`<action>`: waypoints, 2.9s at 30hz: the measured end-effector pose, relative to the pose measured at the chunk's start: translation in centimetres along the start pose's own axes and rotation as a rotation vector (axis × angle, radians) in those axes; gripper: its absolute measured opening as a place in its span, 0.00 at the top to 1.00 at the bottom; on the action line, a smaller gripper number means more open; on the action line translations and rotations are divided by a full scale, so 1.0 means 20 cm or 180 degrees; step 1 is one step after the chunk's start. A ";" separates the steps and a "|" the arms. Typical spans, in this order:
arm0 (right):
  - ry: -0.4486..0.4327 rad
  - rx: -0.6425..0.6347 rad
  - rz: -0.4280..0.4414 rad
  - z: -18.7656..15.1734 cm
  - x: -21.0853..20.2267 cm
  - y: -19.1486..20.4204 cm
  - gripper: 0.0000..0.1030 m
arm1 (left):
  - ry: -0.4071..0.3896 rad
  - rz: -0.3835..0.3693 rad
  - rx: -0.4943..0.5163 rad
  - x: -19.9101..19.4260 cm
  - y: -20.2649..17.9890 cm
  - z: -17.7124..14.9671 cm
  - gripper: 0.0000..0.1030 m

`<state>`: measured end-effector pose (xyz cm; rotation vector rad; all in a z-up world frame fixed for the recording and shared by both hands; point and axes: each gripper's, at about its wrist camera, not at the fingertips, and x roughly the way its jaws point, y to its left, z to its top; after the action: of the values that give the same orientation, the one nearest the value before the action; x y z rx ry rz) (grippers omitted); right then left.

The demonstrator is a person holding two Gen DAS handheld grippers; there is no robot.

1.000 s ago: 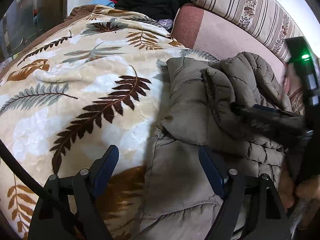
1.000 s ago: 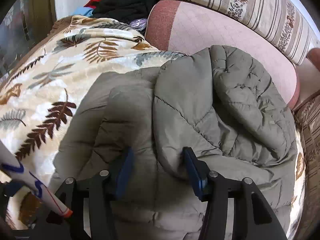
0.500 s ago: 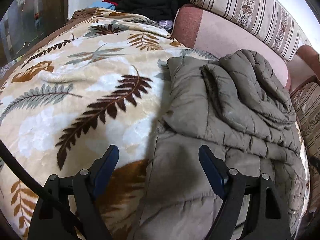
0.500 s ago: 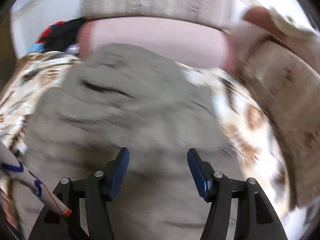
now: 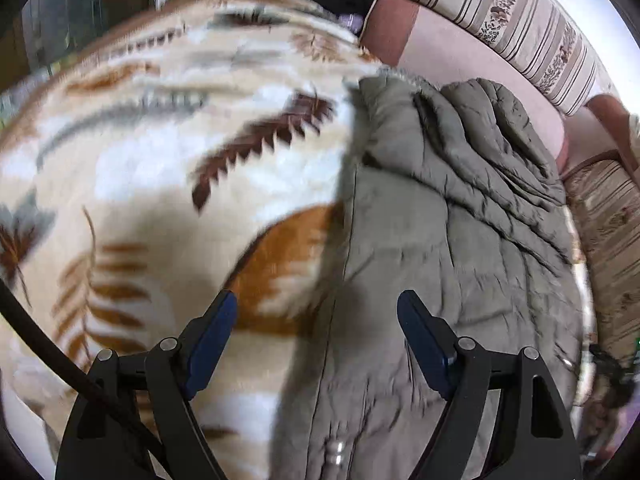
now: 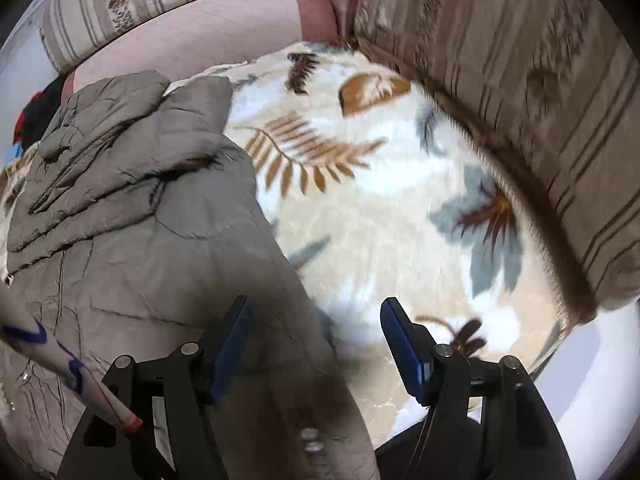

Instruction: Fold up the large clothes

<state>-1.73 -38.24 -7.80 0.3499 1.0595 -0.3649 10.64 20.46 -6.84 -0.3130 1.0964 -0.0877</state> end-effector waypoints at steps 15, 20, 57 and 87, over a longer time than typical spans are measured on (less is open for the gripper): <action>0.0390 0.0710 0.1459 -0.08 0.21 -0.19 0.28 | 0.0636 -0.1153 -0.0487 0.17 0.10 -0.16 0.21; 0.0563 0.0770 0.1835 -0.10 0.22 -0.21 0.28 | 0.0656 -0.1526 -0.0495 0.13 0.09 -0.32 0.21; 0.1231 0.0401 0.2481 -0.52 0.23 -0.01 0.45 | 0.0884 -0.1404 -0.0358 0.12 -0.03 -0.62 0.47; 0.0605 -0.0294 0.2511 -0.45 -0.35 0.08 0.82 | 0.0340 -0.0618 0.0299 -0.43 -0.24 -0.51 0.86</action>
<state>-11.18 -31.90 -5.42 0.6924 1.0330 0.4283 -1.90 15.77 -2.24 -0.3326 1.1617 -0.3309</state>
